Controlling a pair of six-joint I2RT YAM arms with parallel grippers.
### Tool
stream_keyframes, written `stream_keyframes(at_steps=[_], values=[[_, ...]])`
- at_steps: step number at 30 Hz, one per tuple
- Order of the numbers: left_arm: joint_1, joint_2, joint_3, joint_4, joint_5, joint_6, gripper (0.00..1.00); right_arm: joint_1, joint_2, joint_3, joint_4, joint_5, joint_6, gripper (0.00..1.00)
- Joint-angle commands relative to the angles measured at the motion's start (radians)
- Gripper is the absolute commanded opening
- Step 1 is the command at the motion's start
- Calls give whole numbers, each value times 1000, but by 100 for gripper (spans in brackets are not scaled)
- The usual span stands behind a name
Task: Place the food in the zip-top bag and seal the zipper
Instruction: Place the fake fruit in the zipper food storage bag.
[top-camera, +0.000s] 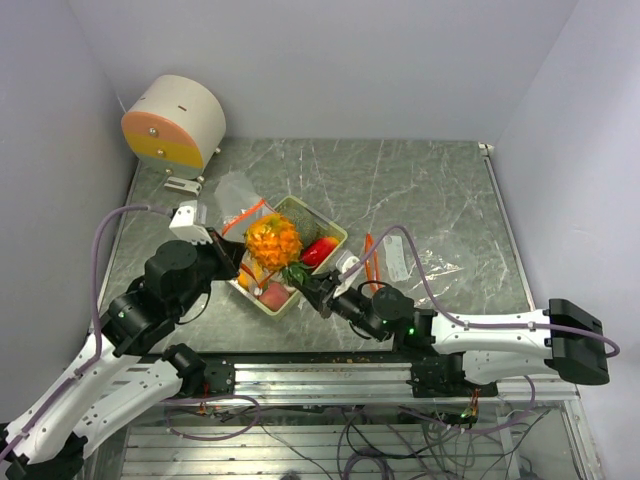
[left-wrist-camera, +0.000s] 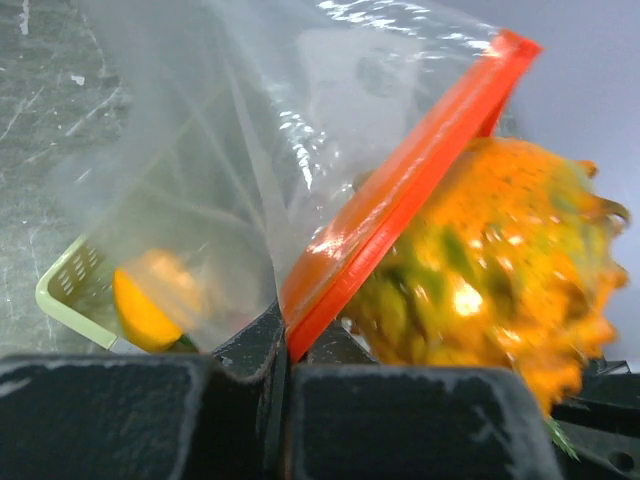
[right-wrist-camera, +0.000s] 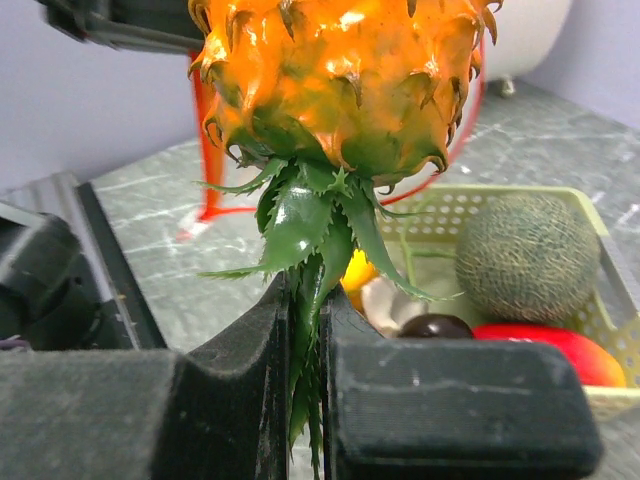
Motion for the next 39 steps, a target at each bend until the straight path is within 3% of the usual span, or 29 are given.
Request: stream_keyframes(at_steps=[1, 9, 18, 27, 34, 39], values=[[1, -12, 37, -21, 13, 2, 7, 0, 4, 6, -49, 137, -42, 0], [1, 56, 81, 10, 31, 35, 7, 28, 109, 137, -236, 161, -93, 0], [1, 236, 203, -97, 71, 91, 7, 143, 363, 341, -416, 473, -168, 0], [1, 196, 188, -137, 25, 102, 7, 143, 361, 397, -525, 655, -142, 0], [1, 228, 179, -101, 63, 106, 7, 151, 386, 459, -543, 631, -254, 0], [1, 272, 209, -128, 48, 126, 7, 159, 492, 611, -766, 671, -284, 0]])
